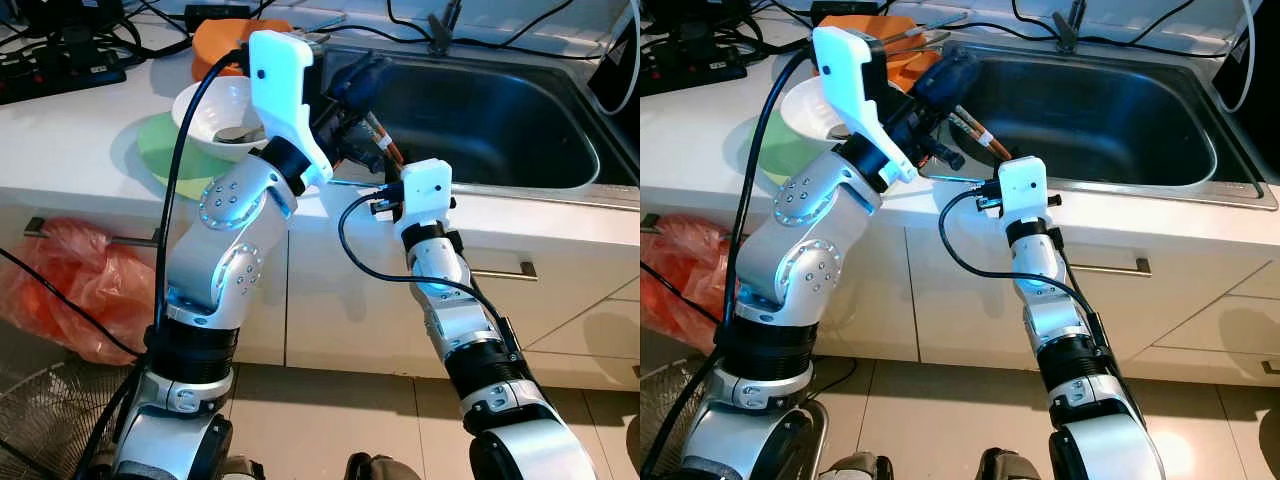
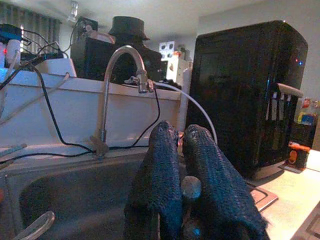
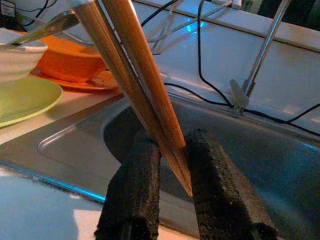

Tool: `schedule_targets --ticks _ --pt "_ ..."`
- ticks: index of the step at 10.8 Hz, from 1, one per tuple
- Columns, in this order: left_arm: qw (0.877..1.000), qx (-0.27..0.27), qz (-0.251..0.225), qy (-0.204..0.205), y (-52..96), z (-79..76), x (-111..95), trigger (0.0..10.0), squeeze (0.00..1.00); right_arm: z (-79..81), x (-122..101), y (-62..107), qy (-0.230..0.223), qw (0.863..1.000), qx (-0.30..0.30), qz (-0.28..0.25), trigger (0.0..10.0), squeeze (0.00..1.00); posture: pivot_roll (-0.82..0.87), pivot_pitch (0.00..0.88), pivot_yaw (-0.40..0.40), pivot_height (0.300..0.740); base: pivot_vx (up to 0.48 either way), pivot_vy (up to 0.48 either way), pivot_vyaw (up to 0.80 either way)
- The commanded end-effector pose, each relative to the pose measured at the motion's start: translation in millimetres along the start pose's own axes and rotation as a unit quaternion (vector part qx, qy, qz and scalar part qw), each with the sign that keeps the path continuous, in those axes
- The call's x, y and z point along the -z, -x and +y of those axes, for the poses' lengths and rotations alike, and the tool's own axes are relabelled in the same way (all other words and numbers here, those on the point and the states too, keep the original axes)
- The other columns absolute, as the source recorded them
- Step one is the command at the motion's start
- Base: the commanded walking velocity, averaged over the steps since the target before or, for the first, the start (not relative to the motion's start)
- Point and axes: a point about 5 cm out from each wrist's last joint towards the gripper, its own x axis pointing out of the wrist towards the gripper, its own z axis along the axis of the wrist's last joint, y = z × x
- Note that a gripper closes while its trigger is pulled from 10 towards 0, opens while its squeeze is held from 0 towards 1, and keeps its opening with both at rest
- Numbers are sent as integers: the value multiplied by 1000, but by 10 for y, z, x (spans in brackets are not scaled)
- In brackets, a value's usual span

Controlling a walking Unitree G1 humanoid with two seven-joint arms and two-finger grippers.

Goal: Kitchen organization

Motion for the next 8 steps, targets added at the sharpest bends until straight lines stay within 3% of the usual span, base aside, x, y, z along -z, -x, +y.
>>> schedule_targets --ticks 1,6,7,8 --pt "1000 5 -1 -4 -4 -23 -13 10000 1000 -30 -58 -41 -7 1000 6 -14 0 0 79 121 -44 740 0 0 0" --pt "1000 3 2 -17 8 -16 -7 10000 1000 -33 -58 -46 -9 1000 6 -13 0 0 81 124 -46 740 0 0 0" --pt "1000 -8 -3 -20 11 12 -21 10000 0 -50 -63 -59 -10 1000 7 -12 0 0 82 123 -46 740 0 0 0" --pt "1000 -18 -12 -21 22 45 -45 10000 0 -102 -88 -94 -13 1000 16 -14 0 0 81 124 -46 740 0 0 0"
